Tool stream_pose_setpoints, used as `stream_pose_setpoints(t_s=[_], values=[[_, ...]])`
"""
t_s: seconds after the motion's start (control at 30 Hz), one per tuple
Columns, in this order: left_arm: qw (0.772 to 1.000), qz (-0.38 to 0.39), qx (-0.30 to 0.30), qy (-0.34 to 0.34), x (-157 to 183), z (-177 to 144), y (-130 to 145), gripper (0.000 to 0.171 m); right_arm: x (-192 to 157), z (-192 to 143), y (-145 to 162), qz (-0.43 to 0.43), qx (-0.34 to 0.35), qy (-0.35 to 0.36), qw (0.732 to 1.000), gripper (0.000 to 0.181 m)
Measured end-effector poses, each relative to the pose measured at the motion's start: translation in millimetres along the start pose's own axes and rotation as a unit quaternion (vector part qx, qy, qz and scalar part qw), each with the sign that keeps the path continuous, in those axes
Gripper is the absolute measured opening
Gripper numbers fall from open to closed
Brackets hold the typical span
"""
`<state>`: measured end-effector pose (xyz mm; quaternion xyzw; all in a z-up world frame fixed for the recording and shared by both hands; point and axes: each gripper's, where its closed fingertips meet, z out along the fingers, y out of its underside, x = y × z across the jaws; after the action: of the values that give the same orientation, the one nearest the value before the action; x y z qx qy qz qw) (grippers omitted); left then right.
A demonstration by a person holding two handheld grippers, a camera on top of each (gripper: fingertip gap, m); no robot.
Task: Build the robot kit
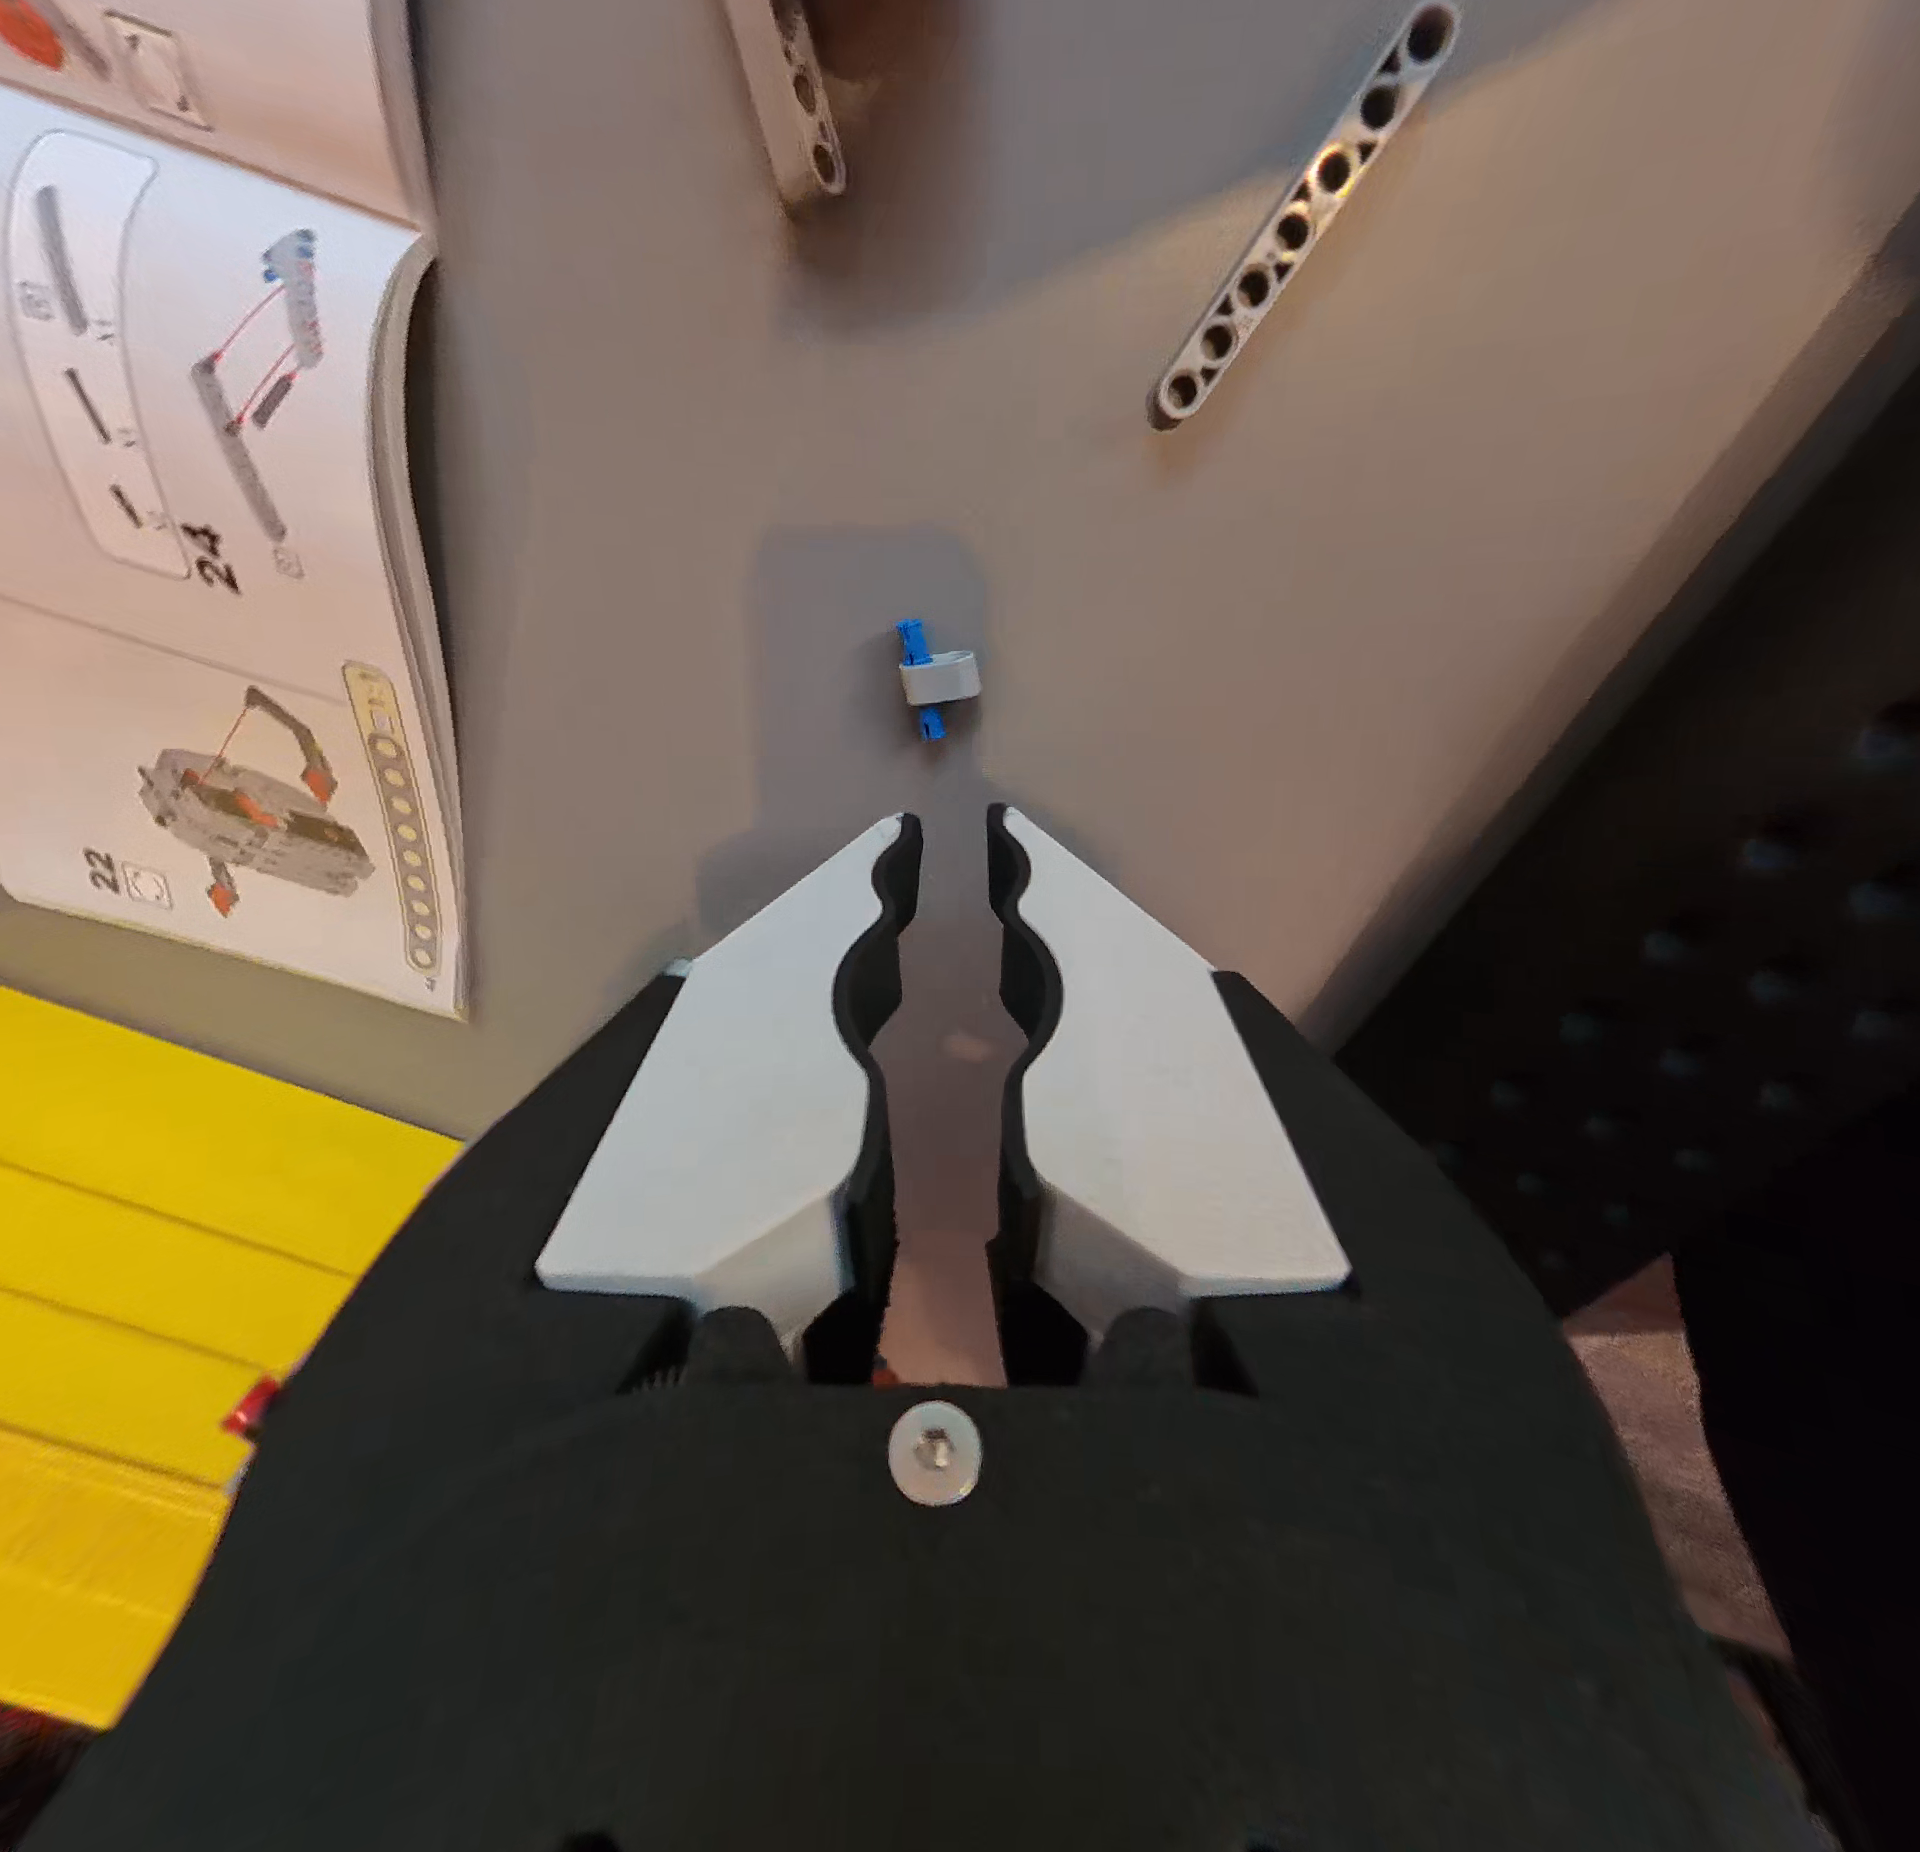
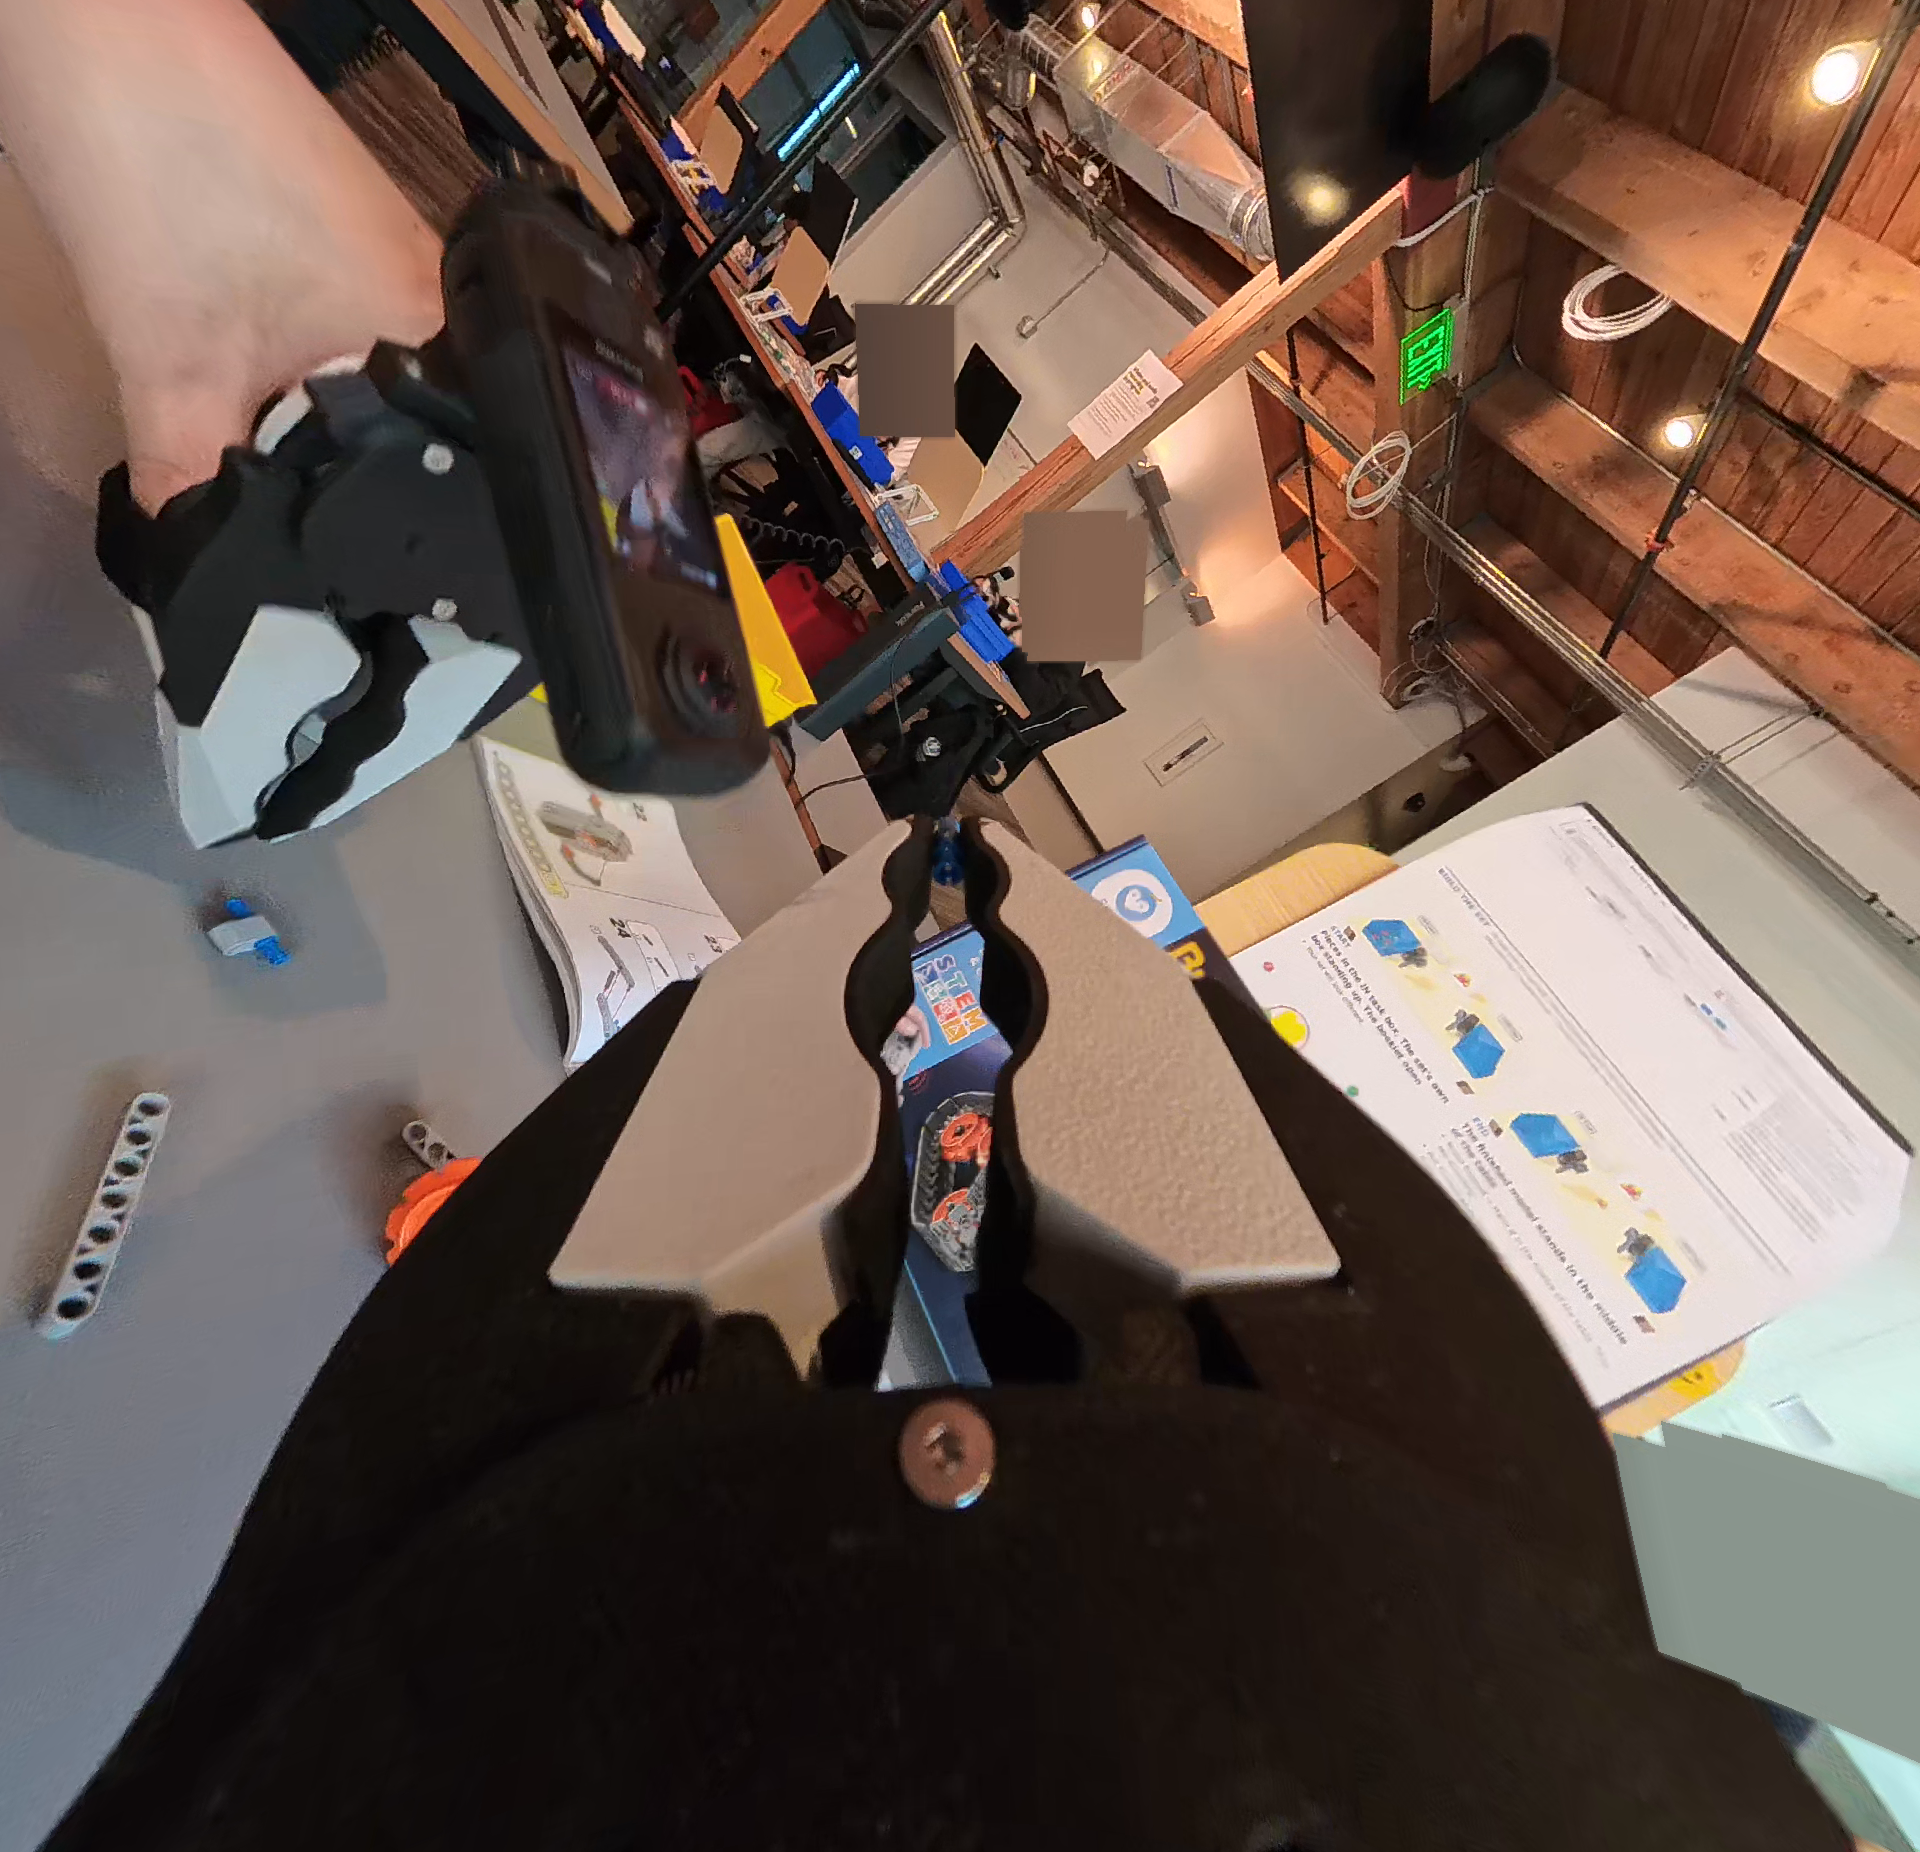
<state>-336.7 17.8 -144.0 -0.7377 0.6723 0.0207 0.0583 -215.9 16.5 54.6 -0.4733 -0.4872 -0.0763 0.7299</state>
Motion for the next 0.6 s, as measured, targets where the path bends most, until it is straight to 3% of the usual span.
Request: stream_pose_setpoints(t_s=[0.07, 0.2, 0.27, 0.3, 0.43, 0.5, 0.6], values=[[0.999, -0.028, 0.025, 0.011, 6, -11, 0, 0.012, 3, -2, 4, 0.032, 0.016, -0.005, 0.999, 0.003], [0.985, -0.108, 0.137, 0.001, 17, -27, -7, 0.015, 4, 0, 27, 0.100, 0.020, -0.024, 0.994, 0.003], [0.972, -0.133, 0.185, -0.058, 13, -26, -10, 0.017, 4, 1, 32, 0.118, 0.024, -0.030, 0.992, 0.003], [0.966, -0.143, 0.193, -0.093, 11, -22, -8, 0.024, 4, 2, 31, 0.126, 0.031, -0.032, 0.991, 0.003], [0.950, -0.158, 0.209, -0.171, 19, -5, -7, 0.019, 0, 7, 30, 0.144, 0.046, -0.053, 0.987, 0.003], [0.936, -0.178, 0.248, -0.173, 21, -5, -16, 0.037, -1, 8, 30, 0.144, 0.052, -0.061, 0.986, 0.003], [0.924, -0.200, 0.288, -0.155, 23, -7, -25, 0.048, 11, 9, 24, 0.152, 0.072, -0.073, 0.983, 0.003]])
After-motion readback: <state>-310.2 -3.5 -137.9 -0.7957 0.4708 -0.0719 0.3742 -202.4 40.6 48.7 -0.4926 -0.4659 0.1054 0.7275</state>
